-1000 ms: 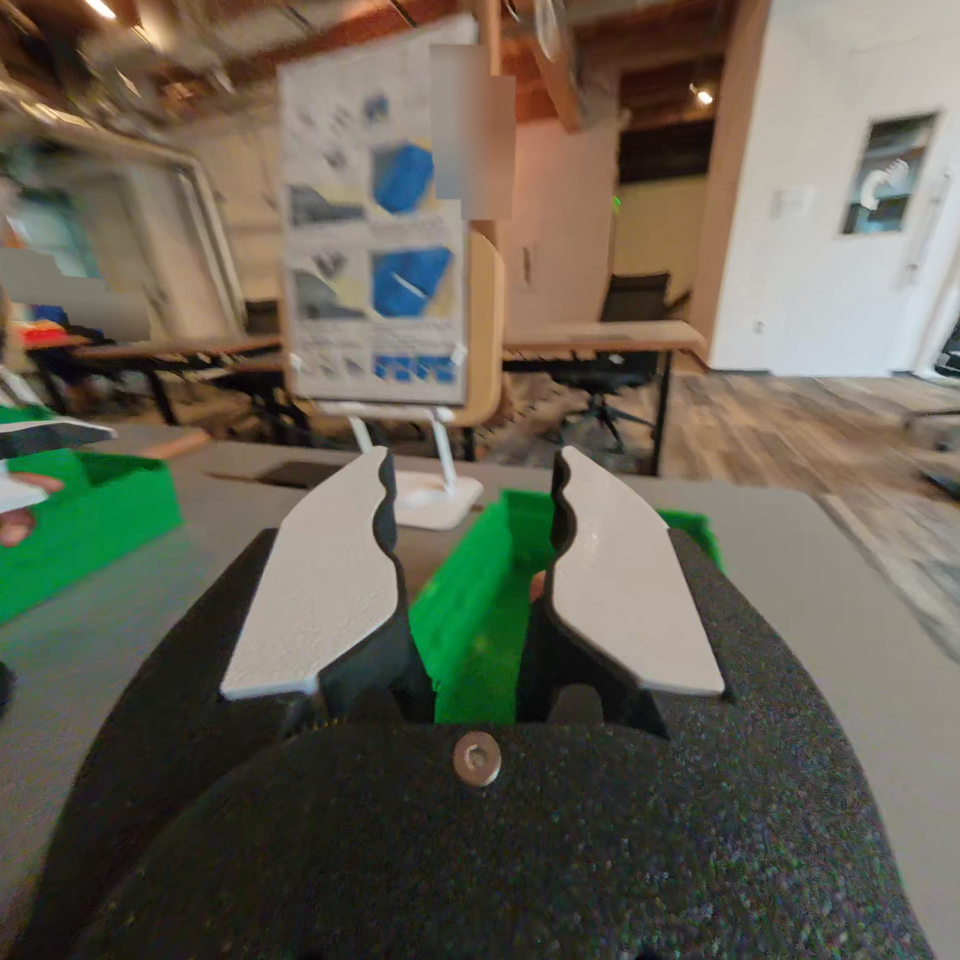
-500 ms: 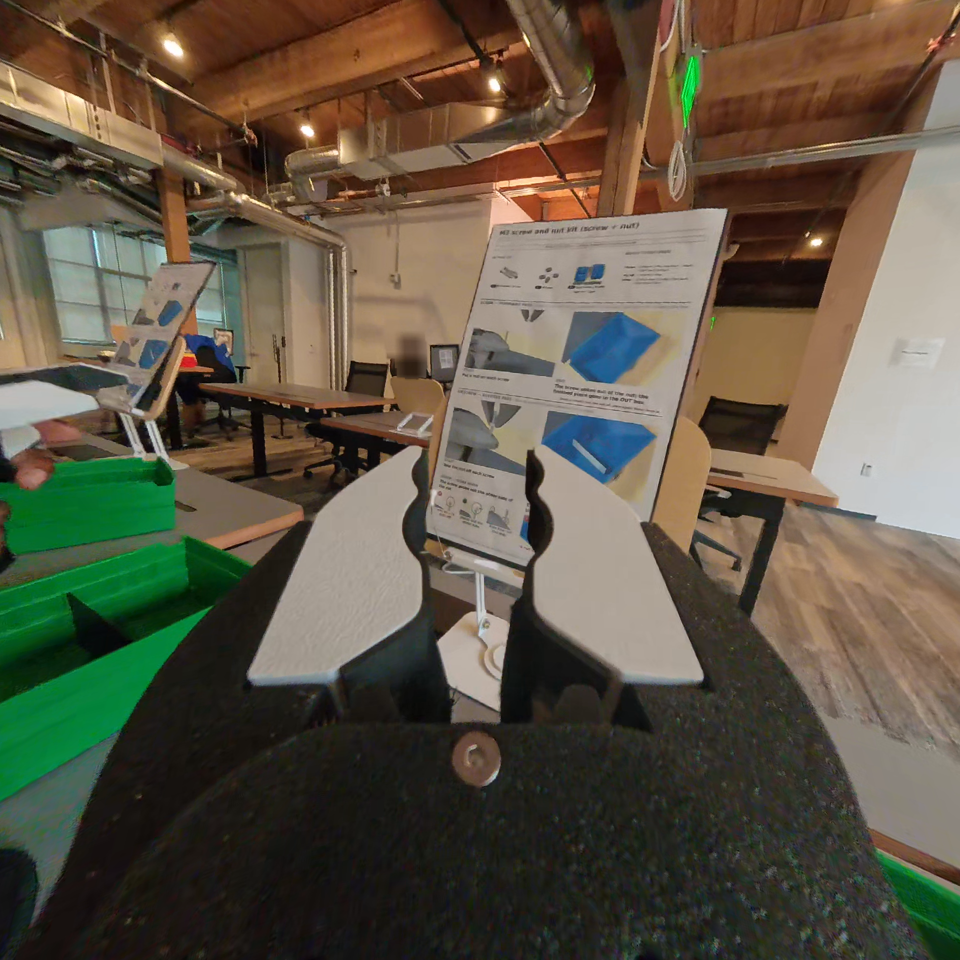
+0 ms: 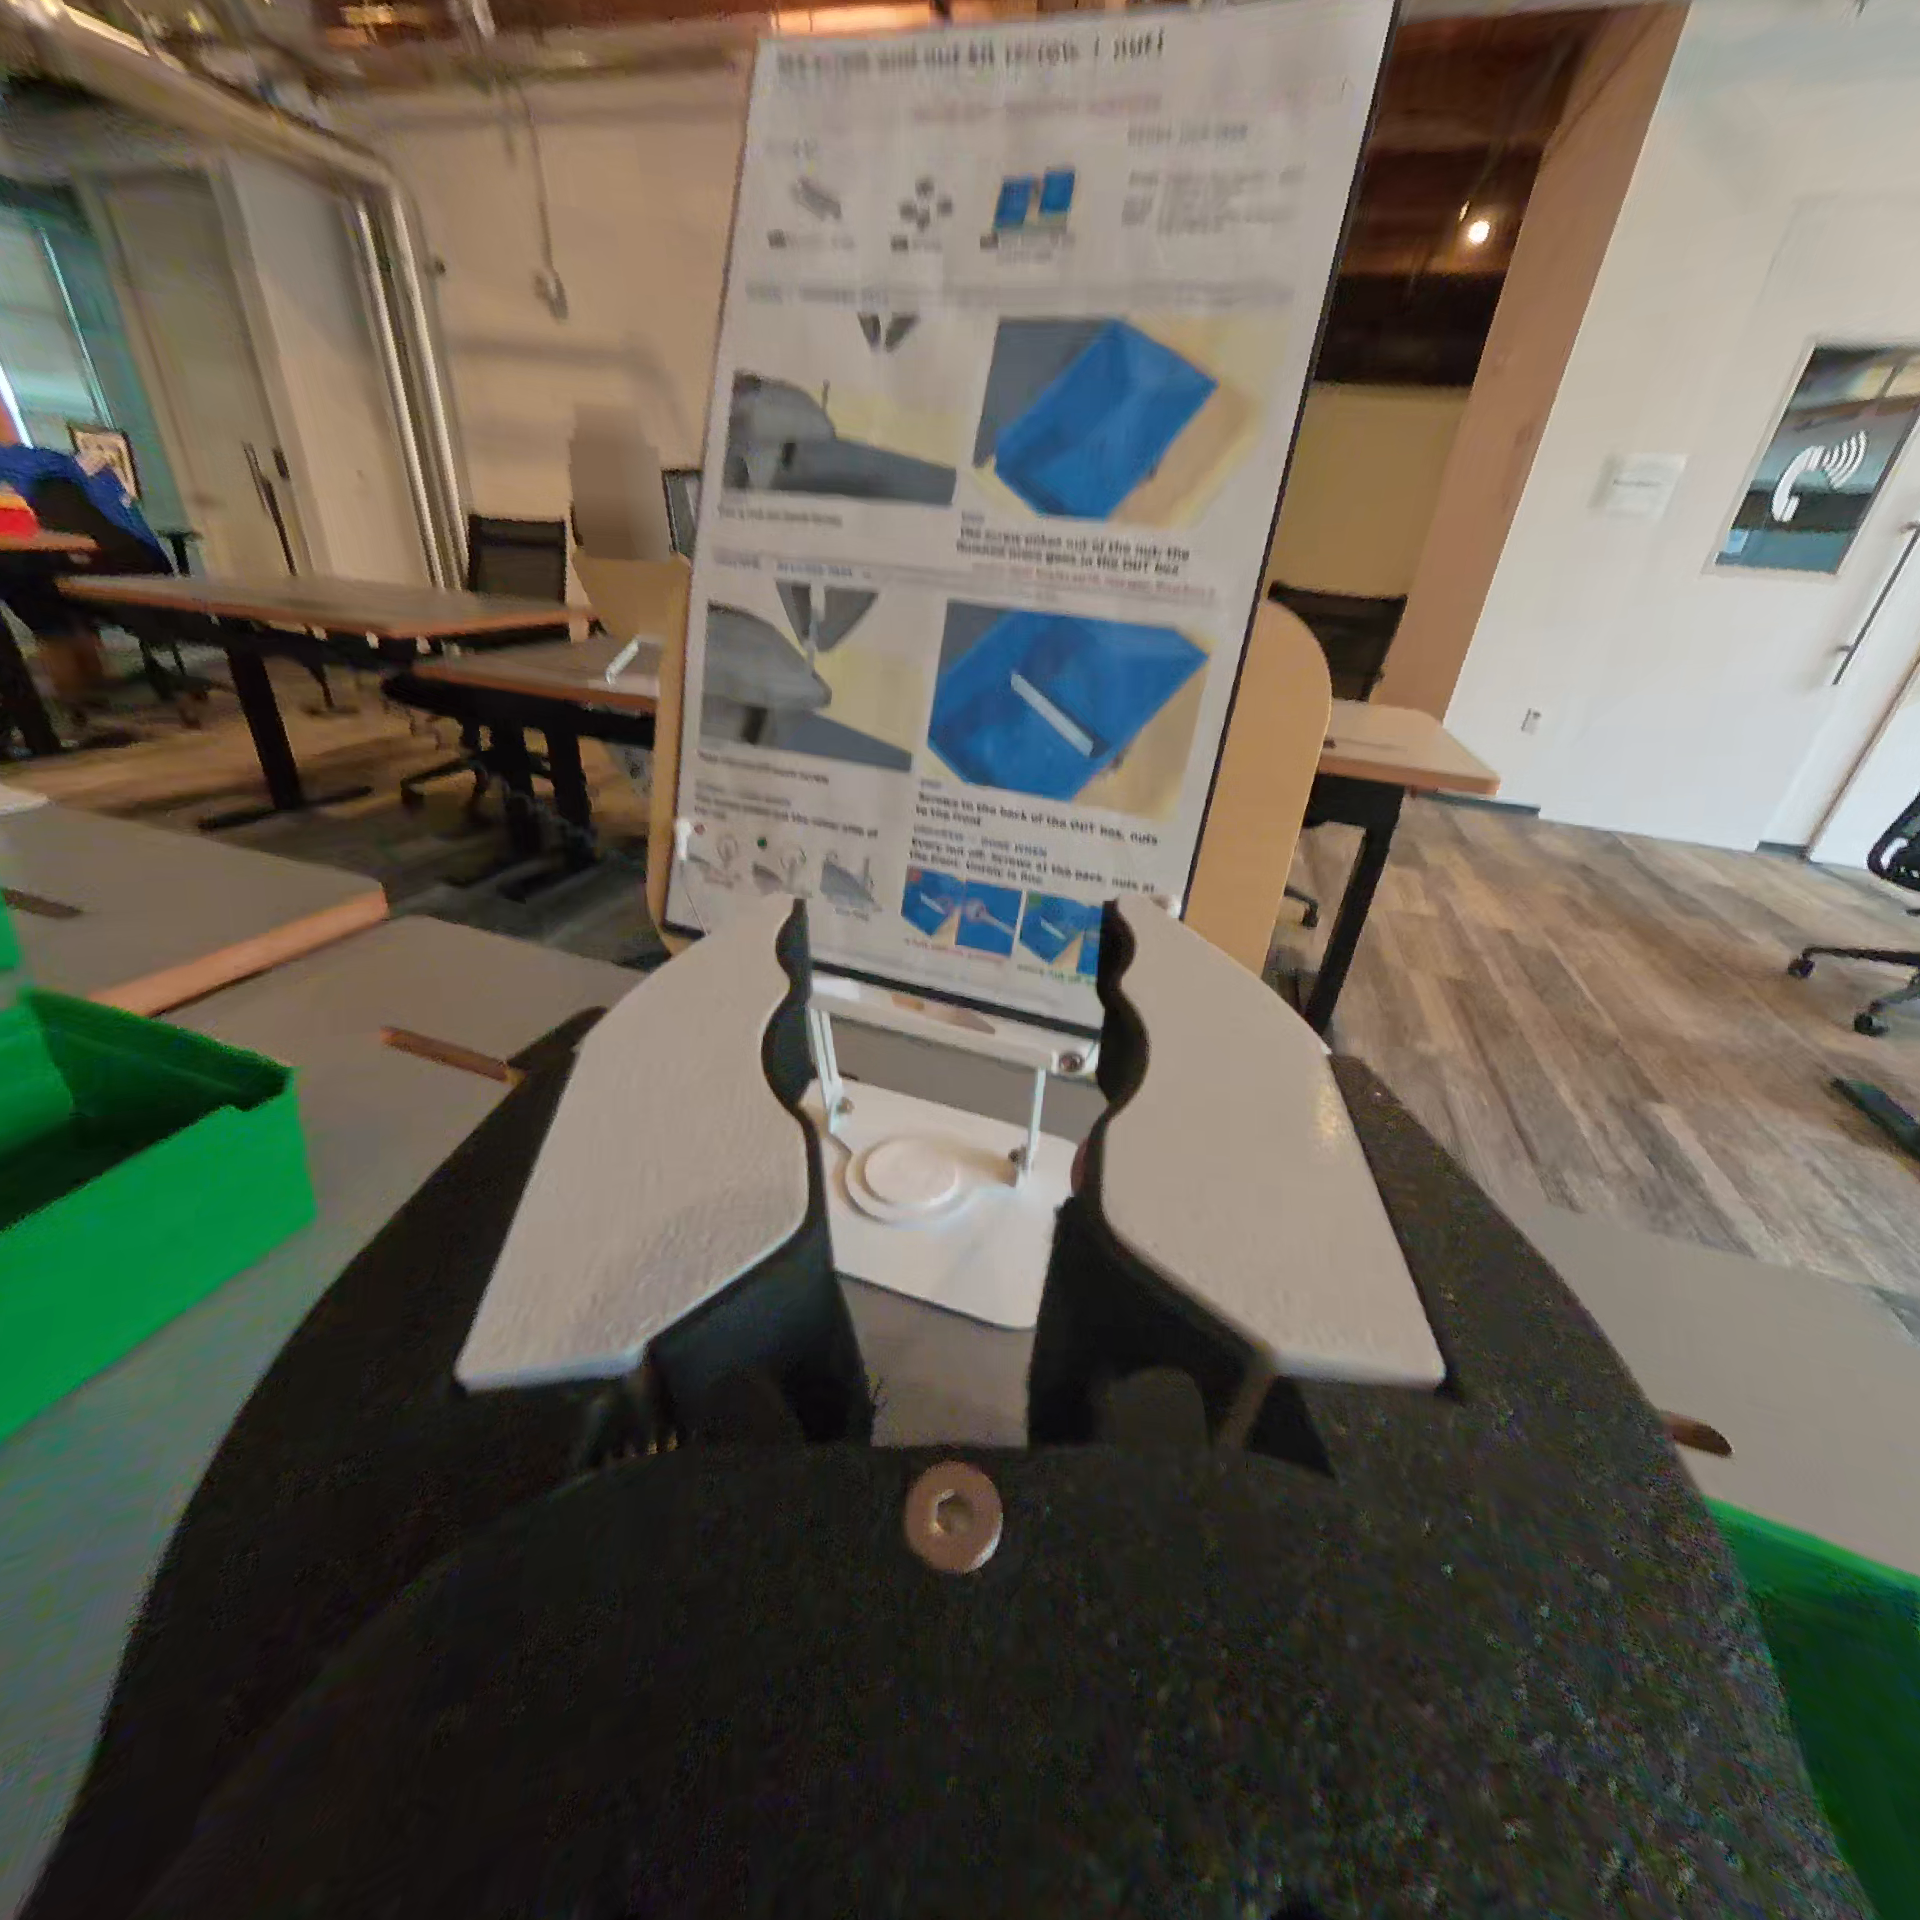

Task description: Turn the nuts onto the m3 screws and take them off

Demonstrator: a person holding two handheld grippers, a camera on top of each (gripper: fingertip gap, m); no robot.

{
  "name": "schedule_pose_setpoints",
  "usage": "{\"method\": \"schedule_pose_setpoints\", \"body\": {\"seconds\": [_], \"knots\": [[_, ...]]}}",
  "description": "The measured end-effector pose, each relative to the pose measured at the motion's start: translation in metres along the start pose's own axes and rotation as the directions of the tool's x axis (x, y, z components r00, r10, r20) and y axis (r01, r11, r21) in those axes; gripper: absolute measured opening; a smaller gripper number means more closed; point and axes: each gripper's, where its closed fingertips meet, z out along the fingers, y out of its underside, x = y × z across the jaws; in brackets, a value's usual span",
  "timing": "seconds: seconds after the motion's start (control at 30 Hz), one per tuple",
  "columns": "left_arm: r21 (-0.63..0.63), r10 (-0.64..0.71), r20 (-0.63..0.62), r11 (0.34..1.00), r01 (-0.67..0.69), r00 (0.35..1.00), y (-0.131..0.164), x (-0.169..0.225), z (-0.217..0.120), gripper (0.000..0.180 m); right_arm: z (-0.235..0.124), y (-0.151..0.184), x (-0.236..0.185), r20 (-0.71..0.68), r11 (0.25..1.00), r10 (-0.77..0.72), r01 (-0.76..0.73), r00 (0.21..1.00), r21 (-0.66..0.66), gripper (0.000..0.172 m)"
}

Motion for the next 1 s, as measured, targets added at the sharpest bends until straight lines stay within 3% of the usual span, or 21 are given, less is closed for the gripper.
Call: {"method": "schedule_pose_setpoints", "body": {"seconds": [0.17, 0.47, 0.6, 0.73, 0.87, 1.0], "knots": [[-0.139, -0.015, 0.007, 0.99, 0.016, 1.0, 0.03, -0.025, -0.004, 0.056, 0.016, 0.026, 0.0, 0.051, 0.995, 0.009, -0.004, 0.999, -0.098, 0.069], [-0.452, -0.033, 0.059, 0.89, 0.057, 0.998, 0.099, -0.063, -0.015, 0.042, 0.023, 0.036, -0.004, 0.072, 0.992, -0.02, 0.029, 0.997, -0.126, 0.066], [-0.571, -0.027, 0.02, 0.82, 0.034, 0.999, 0.127, -0.073, -0.013, 0.035, 0.024, 0.04, -0.008, 0.106, 0.989, -0.022, 0.037, 0.994, -0.142, 0.065], [-0.712, 0.049, -0.081, 0.696, -0.093, 0.995, 0.155, -0.091, -0.008, 0.035, 0.023, 0.041, -0.01, 0.135, 0.988, -0.025, 0.044, 0.991, -0.146, 0.064], [-0.822, 0.154, -0.231, 0.497, -0.277, 0.961, 0.189, -0.118, -0.005, 0.039, 0.02, 0.038, -0.01, 0.158, 0.991, -0.024, 0.045, 0.987, -0.128, 0.062], [-0.857, 0.153, -0.379, 0.315, -0.409, 0.913, 0.223, -0.139, 0.002, 0.036, 0.019, 0.037, -0.008, 0.159, 0.991, -0.035, 0.055, 0.987, -0.12, 0.061]]}}
